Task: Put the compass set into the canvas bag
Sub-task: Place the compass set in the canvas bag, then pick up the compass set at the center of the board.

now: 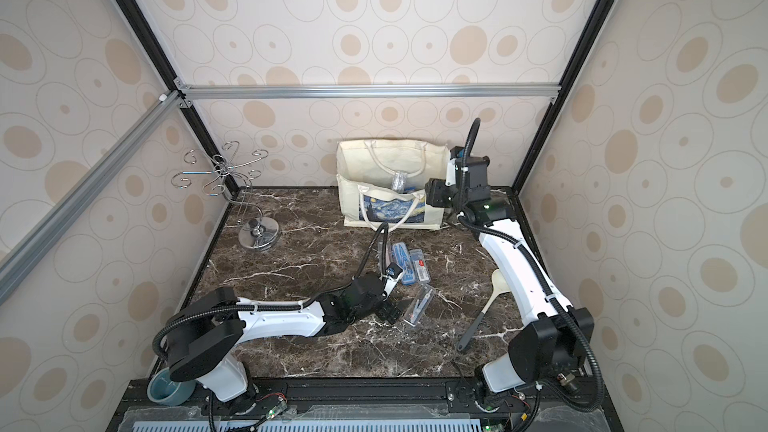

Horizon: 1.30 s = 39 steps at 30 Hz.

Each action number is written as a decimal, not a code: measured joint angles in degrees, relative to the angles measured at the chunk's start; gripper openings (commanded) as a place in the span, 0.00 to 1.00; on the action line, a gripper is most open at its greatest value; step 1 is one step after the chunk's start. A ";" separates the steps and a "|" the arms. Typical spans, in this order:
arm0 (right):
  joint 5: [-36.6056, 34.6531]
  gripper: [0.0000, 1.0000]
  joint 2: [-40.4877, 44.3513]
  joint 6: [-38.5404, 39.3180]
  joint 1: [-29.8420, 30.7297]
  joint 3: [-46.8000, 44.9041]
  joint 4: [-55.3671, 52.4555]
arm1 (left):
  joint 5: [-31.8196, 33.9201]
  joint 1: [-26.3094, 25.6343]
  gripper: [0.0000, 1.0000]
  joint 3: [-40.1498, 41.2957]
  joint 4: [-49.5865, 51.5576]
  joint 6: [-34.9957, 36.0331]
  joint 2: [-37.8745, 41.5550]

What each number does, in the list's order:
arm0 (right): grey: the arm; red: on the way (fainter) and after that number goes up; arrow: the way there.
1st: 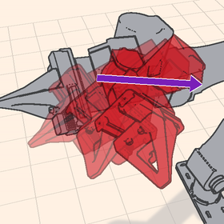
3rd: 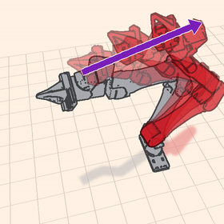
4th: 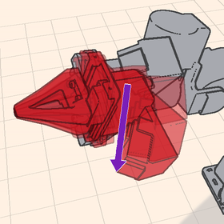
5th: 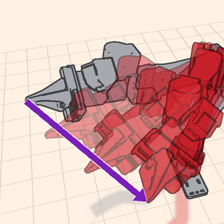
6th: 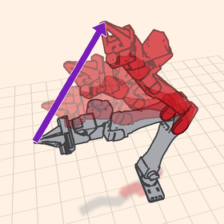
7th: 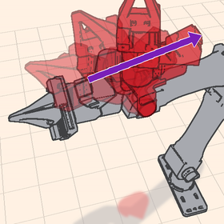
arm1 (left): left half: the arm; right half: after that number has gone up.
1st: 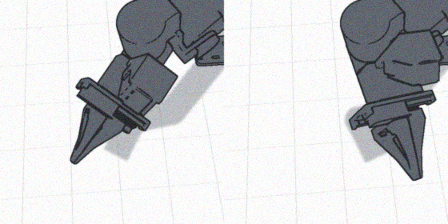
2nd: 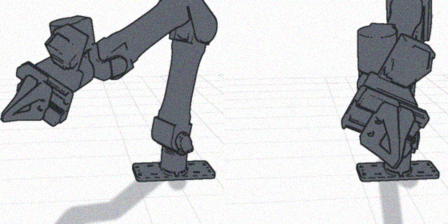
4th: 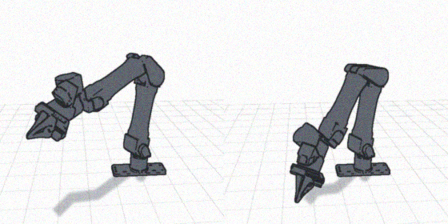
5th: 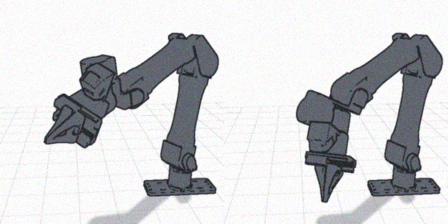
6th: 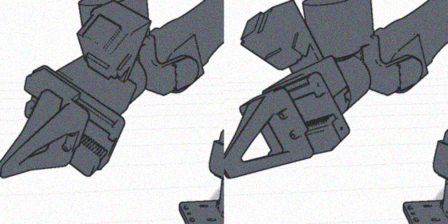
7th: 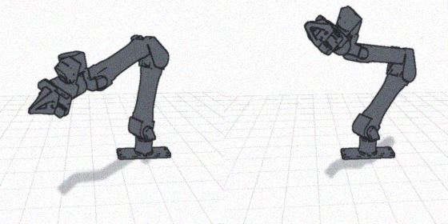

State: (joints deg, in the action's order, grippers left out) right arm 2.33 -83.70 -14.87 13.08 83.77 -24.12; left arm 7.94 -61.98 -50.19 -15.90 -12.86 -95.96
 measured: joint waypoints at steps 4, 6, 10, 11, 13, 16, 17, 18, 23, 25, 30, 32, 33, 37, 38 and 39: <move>-3.43 0.65 4.09 -2.16 -1.16 -9.99 1.31 | 0.00 -1.97 0.99 -5.35 6.88 -1.20 -4.07; -5.22 0.65 5.29 -2.84 -1.49 -13.29 1.53 | -0.02 -3.13 0.98 -8.44 10.64 -1.66 -6.47; -8.26 0.67 7.19 -3.74 -1.90 -17.40 2.25 | -0.04 -4.46 0.98 -15.32 17.79 -2.12 -11.82; -8.83 0.67 7.80 -3.96 -2.12 -18.21 2.45 | -0.02 -4.59 0.97 -16.68 19.21 -2.12 -12.96; -9.55 0.67 8.81 -4.33 -2.99 -19.26 2.75 | -0.02 -4.74 0.97 -18.58 21.73 -2.12 -14.75; -9.77 0.68 10.36 -5.07 -5.46 -20.65 3.32 | -0.20 -4.74 0.94 -20.65 25.07 -2.12 -16.81; -9.73 0.68 10.82 -5.31 -6.45 -21.20 3.45 | -0.26 -4.74 0.93 -21.40 26.16 -2.16 -17.46; -9.66 0.68 11.19 -5.53 -7.28 -21.68 3.58 | -0.37 -4.74 0.93 -22.23 27.34 -2.23 -18.10; -9.55 0.68 13.31 -6.40 -10.60 -24.22 4.02 | -1.55 -4.76 0.89 -29.20 33.42 -2.95 -21.94; -9.44 0.68 13.92 -6.60 -11.19 -24.74 4.02 | -2.14 -4.79 0.86 -31.71 35.67 -2.99 -23.21; -8.96 0.68 15.56 -6.75 -12.20 -25.99 4.17 | -3.06 -4.79 0.77 -36.74 41.24 -3.37 -25.70; -8.85 0.68 16.33 -6.75 -12.66 -26.47 4.24 | -3.52 -4.79 0.74 -38.49 43.01 -3.76 -26.62; -8.79 0.68 16.68 -6.75 -12.83 -26.67 4.37 | -3.67 -4.79 0.72 -39.08 43.58 -3.85 -26.93; -8.76 0.68 18.29 -6.75 -13.55 -27.63 4.98 | -4.39 -4.79 0.62 -40.76 45.27 -4.52 -27.89; -8.76 0.68 18.62 -6.75 -13.68 -27.93 5.33 | -4.50 -4.79 0.60 -40.87 45.38 -4.68 -27.93; -8.76 0.68 18.93 -6.75 -13.77 -28.20 5.60 | -4.57 -4.79 0.59 -40.87 45.44 -4.87 -27.93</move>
State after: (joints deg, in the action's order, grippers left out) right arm -6.44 -64.77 -21.63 -0.69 55.57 -18.52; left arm 3.38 -66.76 -91.07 29.54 -17.74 -123.90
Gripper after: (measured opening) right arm 0.681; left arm 0.610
